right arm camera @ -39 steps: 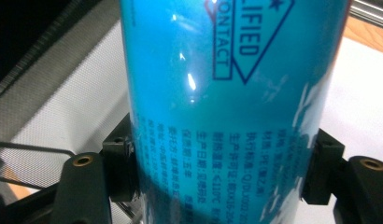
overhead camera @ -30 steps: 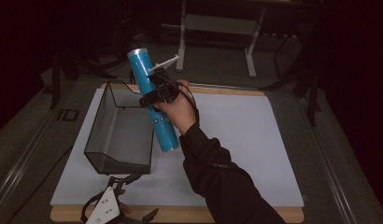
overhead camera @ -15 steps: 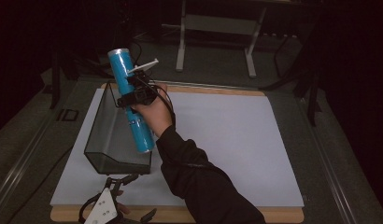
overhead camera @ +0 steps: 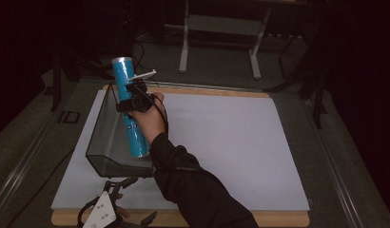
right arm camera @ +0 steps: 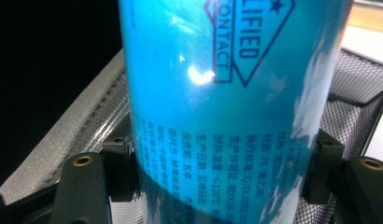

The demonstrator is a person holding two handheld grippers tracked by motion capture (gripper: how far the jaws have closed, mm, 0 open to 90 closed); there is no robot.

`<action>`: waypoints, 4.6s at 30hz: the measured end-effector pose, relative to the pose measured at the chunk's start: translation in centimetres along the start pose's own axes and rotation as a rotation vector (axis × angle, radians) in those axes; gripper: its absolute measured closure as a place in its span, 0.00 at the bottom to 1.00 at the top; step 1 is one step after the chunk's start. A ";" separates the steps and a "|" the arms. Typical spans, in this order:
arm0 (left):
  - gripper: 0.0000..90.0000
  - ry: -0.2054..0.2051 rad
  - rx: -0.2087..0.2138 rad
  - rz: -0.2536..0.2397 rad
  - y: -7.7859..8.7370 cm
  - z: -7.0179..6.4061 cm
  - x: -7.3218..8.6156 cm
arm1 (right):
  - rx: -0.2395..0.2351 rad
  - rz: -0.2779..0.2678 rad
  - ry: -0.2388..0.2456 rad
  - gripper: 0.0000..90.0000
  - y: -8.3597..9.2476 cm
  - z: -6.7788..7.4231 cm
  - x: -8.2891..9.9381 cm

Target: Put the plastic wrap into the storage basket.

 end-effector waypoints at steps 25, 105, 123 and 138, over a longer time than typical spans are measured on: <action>0.01 0.003 0.019 0.000 0.0 0.0 -0.1 | 0.104 0.081 -0.138 0.33 -4.1 -2.4 4.1; 0.01 0.007 0.005 0.038 -0.8 0.0 0.2 | -0.062 -0.172 0.280 0.15 10.3 -7.4 16.7; 0.01 0.009 0.000 0.040 -0.9 0.0 0.3 | -0.041 -0.204 0.249 0.15 13.5 -11.6 22.6; 0.01 0.006 0.001 0.043 -0.9 -0.1 0.3 | -0.003 -0.189 0.221 0.15 16.2 -13.2 25.8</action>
Point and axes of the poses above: each handheld gripper's, and its own axes: y roughly backward along the jaws, x roughly out of its underside, z roughly to its left, the point moved 1 cm from there along -y, roughly forward along the jaws, and after that the axes turned 10 degrees about y, right-handed, at the moved point
